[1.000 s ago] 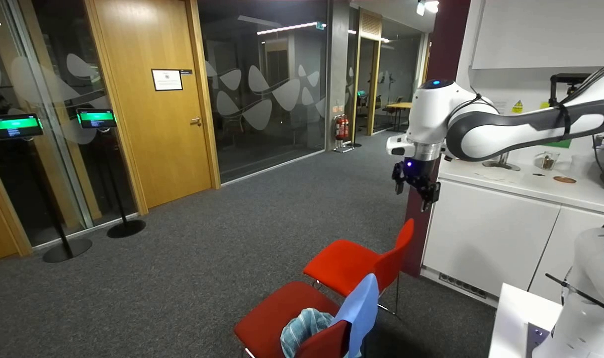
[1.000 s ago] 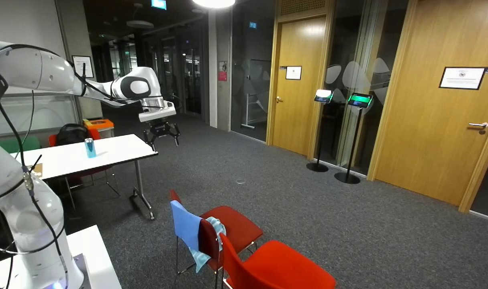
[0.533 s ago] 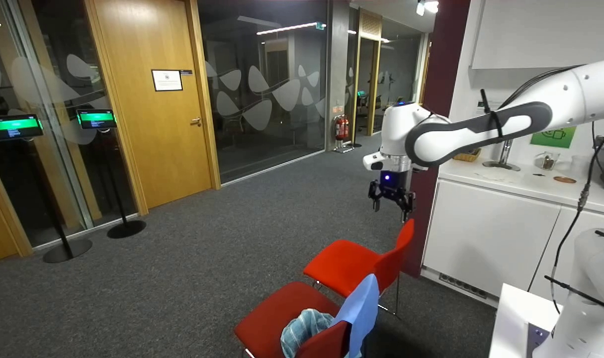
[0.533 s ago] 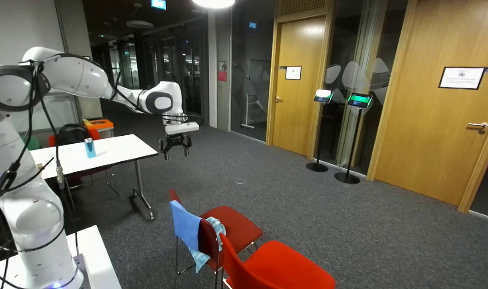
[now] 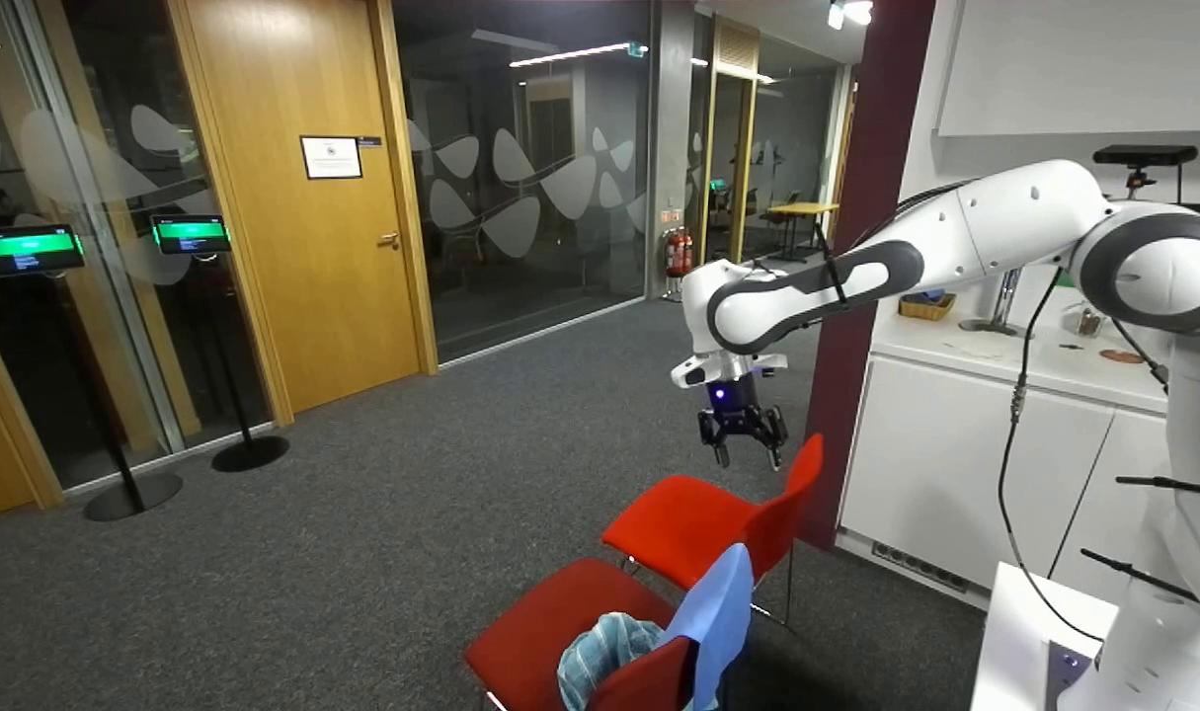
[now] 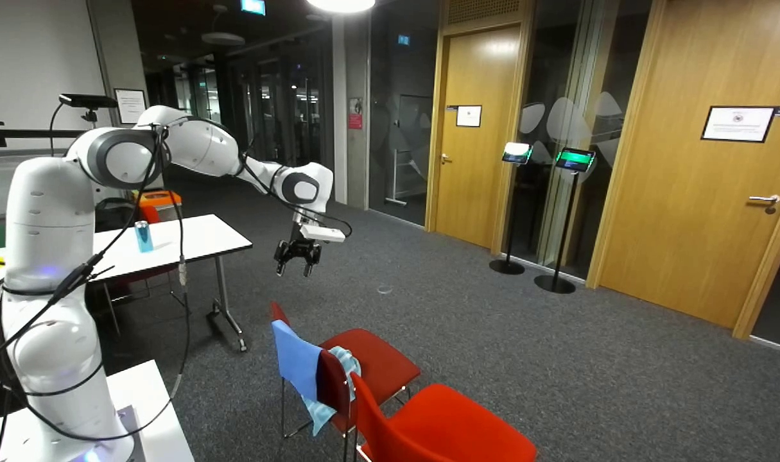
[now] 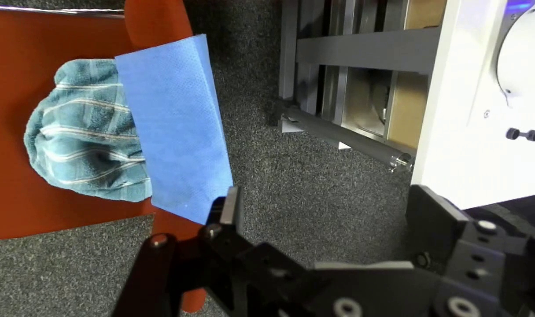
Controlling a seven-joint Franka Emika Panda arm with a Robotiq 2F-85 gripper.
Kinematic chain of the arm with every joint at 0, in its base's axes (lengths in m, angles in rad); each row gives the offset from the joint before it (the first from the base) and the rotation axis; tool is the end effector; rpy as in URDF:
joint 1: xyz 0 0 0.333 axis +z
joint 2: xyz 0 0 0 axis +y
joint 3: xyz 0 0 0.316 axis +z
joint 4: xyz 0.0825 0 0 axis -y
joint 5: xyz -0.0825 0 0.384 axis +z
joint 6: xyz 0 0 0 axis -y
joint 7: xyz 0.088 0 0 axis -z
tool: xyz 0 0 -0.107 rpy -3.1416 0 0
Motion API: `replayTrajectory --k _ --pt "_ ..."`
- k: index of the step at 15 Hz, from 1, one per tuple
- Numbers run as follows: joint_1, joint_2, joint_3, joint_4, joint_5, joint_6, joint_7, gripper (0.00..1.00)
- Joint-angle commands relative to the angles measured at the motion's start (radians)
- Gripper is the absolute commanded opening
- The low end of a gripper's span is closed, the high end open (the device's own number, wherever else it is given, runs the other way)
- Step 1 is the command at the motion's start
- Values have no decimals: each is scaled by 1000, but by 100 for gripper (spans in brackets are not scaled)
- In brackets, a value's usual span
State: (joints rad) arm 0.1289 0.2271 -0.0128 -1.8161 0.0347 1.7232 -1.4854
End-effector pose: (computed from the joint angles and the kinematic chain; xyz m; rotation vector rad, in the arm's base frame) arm 0.5766 0.0708 0.3918 -2.0282 -2.0687 0.3342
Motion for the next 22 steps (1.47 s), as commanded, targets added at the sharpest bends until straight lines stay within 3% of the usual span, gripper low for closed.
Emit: replayTrajectory --k 1,6,11,22 --pt "-41 14 44 17 -9 -7 6 100" --pt "-49 21 68 11 2 20 -45 100" --pt "-57 71 110 -25 19 132 -122 100" --pt "-82 114 178 -314 273 570 -56 100"
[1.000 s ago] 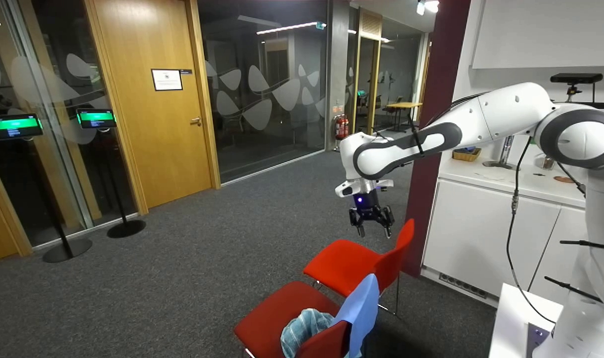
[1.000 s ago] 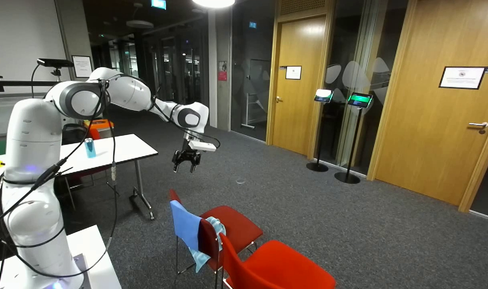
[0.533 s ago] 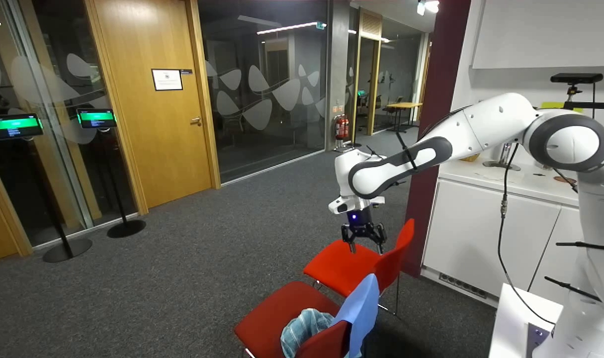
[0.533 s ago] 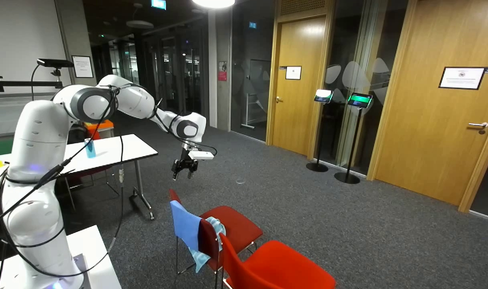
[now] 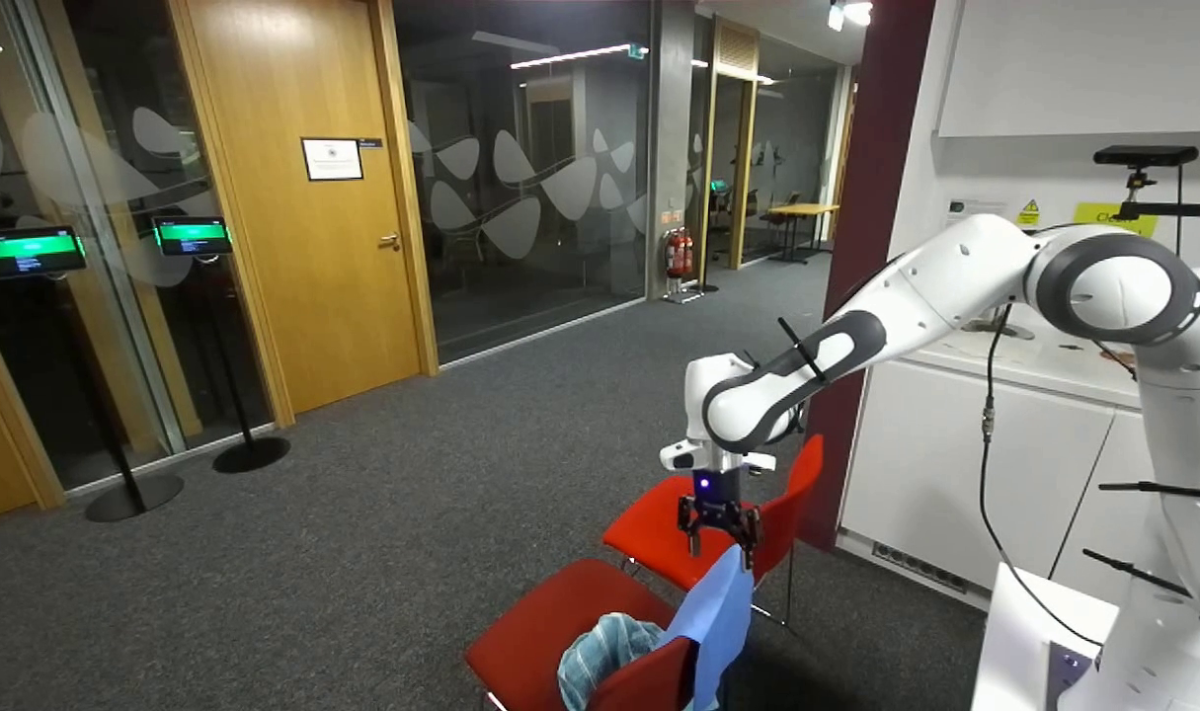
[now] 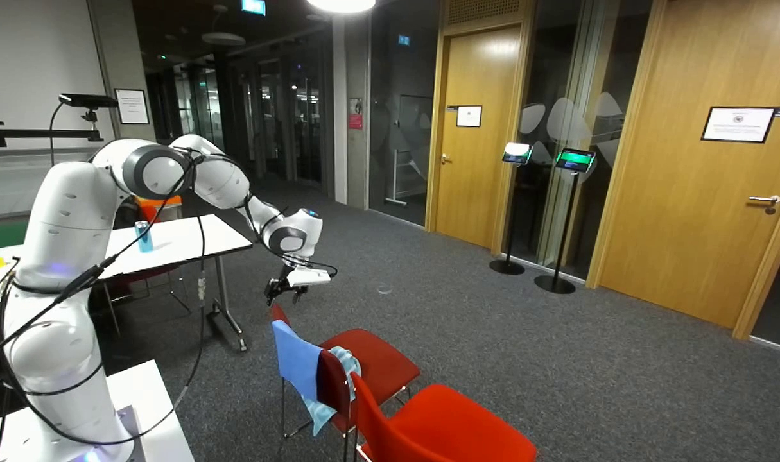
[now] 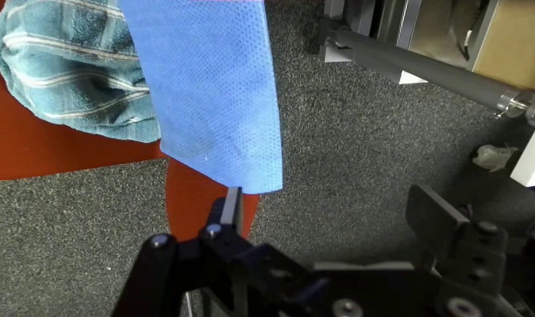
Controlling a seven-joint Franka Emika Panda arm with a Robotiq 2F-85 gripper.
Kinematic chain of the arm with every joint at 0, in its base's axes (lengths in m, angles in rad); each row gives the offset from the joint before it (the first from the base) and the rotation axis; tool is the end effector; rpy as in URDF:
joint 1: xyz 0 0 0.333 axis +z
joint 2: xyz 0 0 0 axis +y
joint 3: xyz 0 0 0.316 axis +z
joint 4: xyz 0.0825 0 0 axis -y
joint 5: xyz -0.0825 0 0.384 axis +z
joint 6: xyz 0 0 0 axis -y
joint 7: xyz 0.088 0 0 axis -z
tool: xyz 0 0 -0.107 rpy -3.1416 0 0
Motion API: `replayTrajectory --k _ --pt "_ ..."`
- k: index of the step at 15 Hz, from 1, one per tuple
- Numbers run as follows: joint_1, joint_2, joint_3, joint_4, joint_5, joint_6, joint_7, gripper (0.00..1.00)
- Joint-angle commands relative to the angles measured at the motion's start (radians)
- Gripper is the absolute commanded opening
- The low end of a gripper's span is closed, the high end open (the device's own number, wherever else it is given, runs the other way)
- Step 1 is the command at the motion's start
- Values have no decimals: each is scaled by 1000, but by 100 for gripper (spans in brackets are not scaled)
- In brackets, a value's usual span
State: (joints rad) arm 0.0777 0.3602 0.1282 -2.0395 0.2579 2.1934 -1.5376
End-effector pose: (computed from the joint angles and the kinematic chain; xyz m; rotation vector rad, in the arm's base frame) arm 0.5605 0.1253 0.2524 -2.0025 -1.9954 0.0197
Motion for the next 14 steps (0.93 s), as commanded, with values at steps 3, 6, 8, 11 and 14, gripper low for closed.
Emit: replayTrajectory --k 3,6,8,11,14 --pt "-34 -10 54 -160 82 170 -7 100" --pt "-9 -3 39 -201 45 230 104 100" --pt "8 2 20 -210 7 286 243 100" --pt "24 8 -9 -206 -108 324 451 100" --pt "18 16 -20 -180 -229 274 599 100"
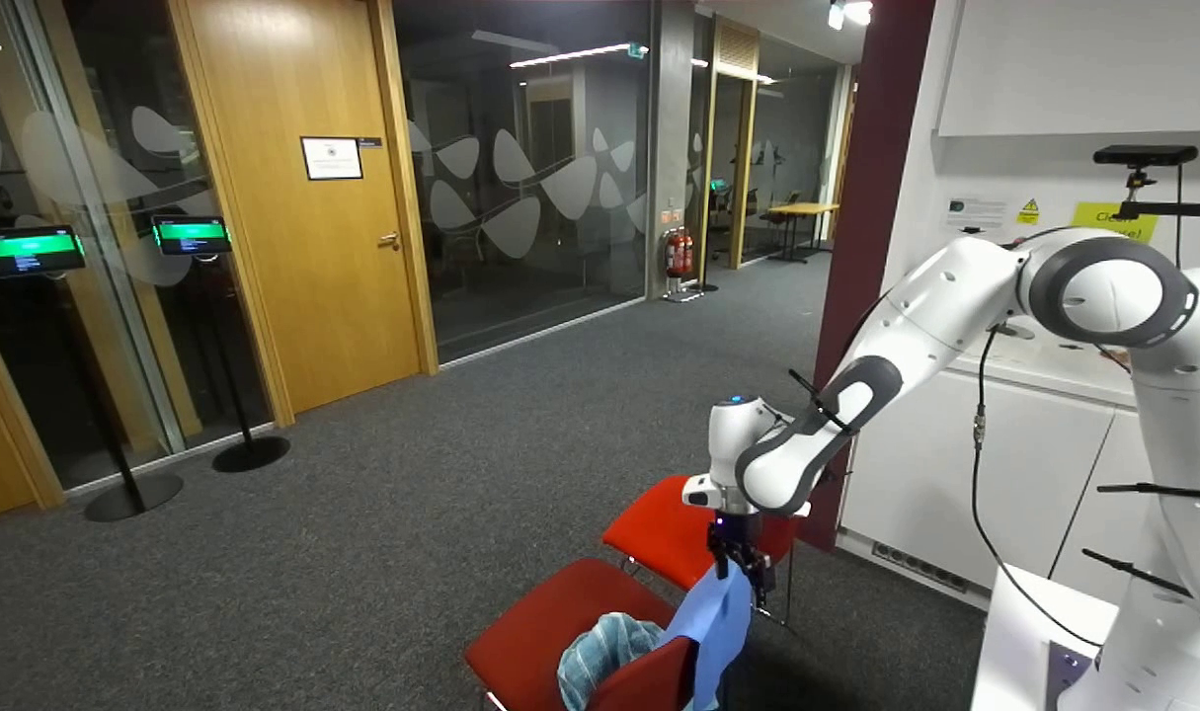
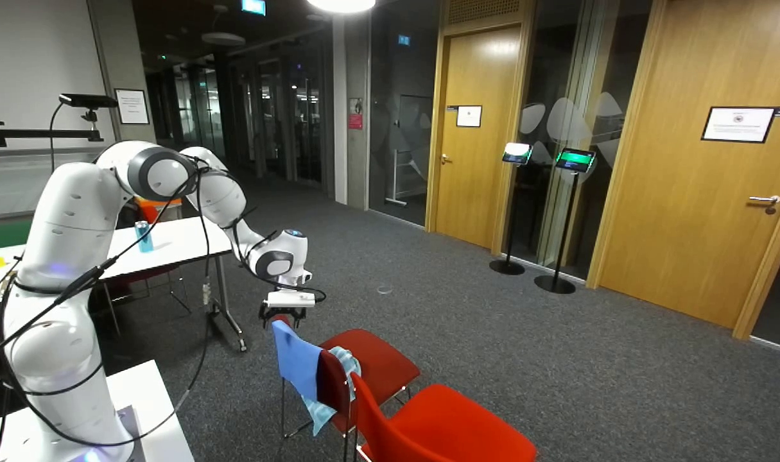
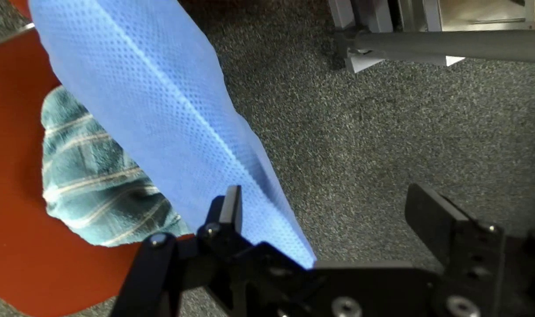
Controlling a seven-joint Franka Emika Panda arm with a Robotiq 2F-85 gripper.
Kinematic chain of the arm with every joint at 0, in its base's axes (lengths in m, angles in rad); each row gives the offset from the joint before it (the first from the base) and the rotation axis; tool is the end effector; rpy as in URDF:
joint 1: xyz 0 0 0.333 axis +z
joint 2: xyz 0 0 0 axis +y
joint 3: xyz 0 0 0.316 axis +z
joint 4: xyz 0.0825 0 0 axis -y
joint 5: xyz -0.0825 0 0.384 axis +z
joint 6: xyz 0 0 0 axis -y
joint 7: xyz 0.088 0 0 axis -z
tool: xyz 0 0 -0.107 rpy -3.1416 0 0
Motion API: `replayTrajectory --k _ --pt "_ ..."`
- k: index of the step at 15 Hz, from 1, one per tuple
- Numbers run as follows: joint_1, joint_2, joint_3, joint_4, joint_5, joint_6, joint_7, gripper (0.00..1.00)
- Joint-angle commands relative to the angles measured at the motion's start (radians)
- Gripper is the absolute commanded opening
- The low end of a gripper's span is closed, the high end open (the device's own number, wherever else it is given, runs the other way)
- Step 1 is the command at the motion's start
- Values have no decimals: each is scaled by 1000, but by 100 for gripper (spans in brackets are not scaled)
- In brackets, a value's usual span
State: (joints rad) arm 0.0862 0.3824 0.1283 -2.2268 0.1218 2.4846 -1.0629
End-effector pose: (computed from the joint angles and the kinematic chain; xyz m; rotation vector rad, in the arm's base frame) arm 0.5223 0.1152 0.1910 -2.4869 -1.6472 0.0964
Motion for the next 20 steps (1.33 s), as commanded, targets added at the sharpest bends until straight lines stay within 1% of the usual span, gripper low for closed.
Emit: replayTrajectory --k 1,2,3,5,9,11,17,20 --pt "-3 -5 -9 20 -111 -53 130 100" --pt "-46 -12 40 24 -75 -84 30 100" --pt "-33 2 27 8 -88 -32 86 100" --pt "-38 1 37 17 -85 -57 67 100" --pt "-36 8 41 28 -95 -43 59 100" --pt "-28 20 39 47 -123 -41 55 100" --pt "-16 85 46 146 -228 -95 25 100" --pt "-23 130 53 187 -246 -112 -12 100"
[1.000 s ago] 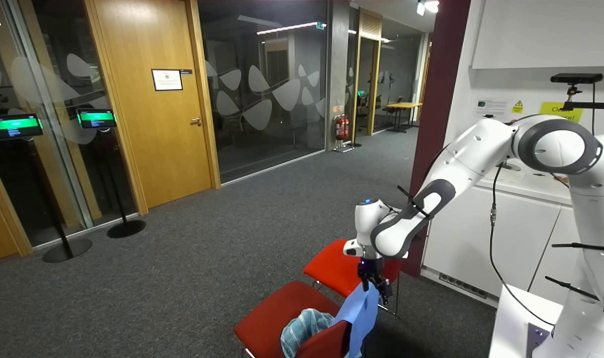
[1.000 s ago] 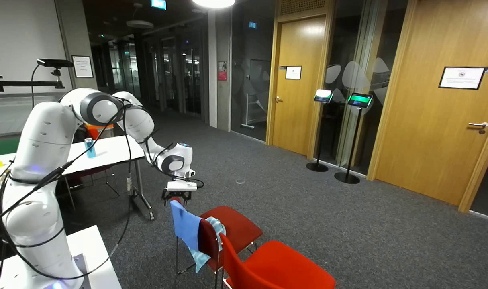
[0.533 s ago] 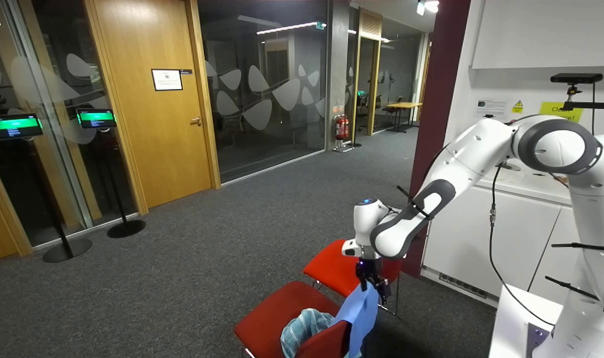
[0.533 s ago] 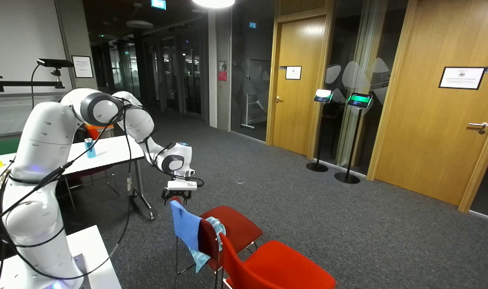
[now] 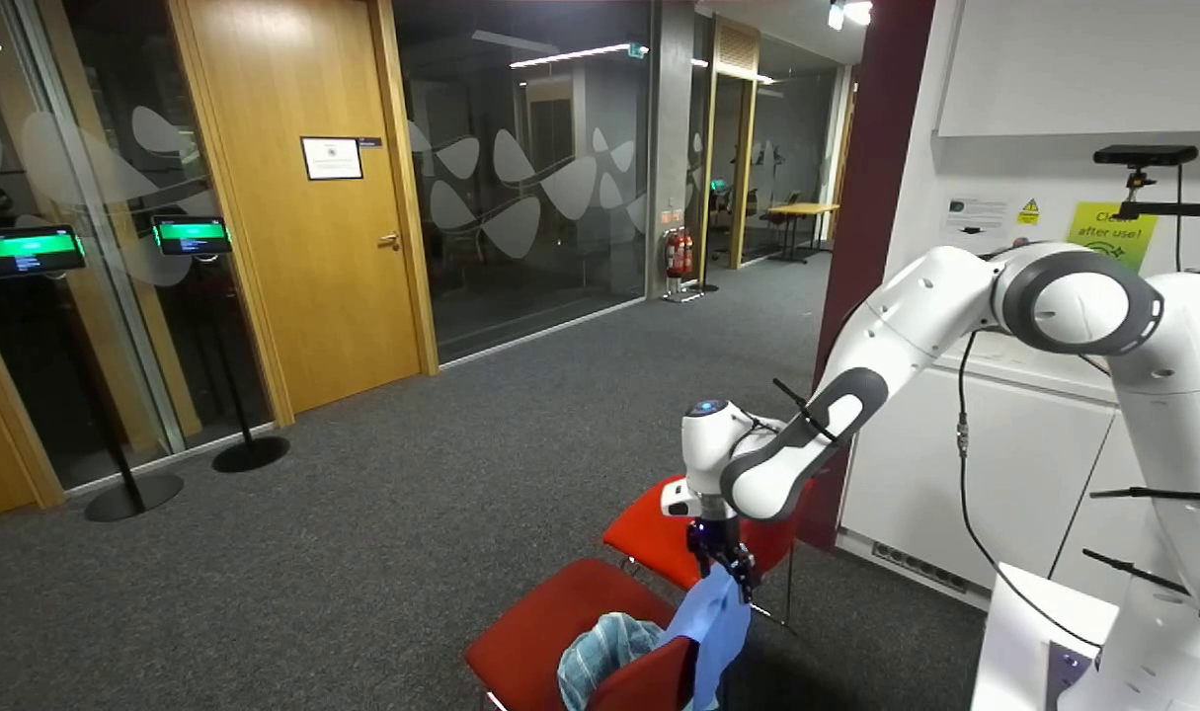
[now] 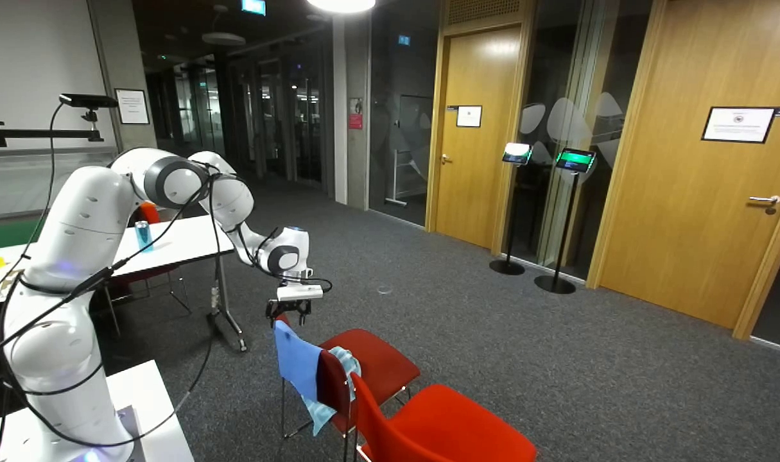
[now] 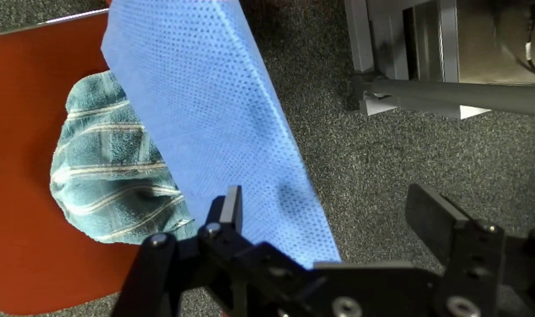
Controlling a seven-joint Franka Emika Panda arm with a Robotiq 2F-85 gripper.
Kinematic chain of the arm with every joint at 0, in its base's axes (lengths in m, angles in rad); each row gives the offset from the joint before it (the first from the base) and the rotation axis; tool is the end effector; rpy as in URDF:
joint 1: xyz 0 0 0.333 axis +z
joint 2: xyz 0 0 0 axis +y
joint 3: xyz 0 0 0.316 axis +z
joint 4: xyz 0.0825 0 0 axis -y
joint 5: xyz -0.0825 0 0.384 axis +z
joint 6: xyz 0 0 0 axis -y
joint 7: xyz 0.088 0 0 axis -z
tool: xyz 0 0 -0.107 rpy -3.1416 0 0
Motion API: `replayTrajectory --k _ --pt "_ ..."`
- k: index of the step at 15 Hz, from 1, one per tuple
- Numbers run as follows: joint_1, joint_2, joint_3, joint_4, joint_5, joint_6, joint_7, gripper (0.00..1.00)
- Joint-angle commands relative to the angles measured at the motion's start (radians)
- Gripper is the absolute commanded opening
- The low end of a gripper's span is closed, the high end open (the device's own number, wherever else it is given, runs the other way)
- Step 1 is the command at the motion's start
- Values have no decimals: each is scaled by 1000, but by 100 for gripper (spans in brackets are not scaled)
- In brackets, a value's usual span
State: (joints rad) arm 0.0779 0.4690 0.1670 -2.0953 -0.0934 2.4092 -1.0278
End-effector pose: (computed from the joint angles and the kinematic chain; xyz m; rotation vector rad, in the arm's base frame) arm 0.5495 0.1379 0.1851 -2.4050 -1.8949 0.1961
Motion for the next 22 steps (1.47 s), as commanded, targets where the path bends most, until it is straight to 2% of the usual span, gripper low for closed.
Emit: replayTrajectory --k 1,7,9,10,12,14,17,18,19,22 --pt "-17 58 15 67 -32 -40 -59 100" --pt "-34 119 22 91 -20 -26 -128 100" --pt "-31 128 19 98 -24 -30 -127 88" --pt "-31 131 20 101 -23 -32 -128 86" --pt "-29 129 19 102 -26 -36 -123 96" --pt "-24 121 17 100 -31 -40 -118 100" --pt "-18 102 13 92 -39 -37 -108 100" --pt "-18 95 13 88 -40 -36 -107 97" --pt "-16 88 12 84 -43 -34 -104 86" --pt "-16 76 12 74 -47 -28 -104 78"
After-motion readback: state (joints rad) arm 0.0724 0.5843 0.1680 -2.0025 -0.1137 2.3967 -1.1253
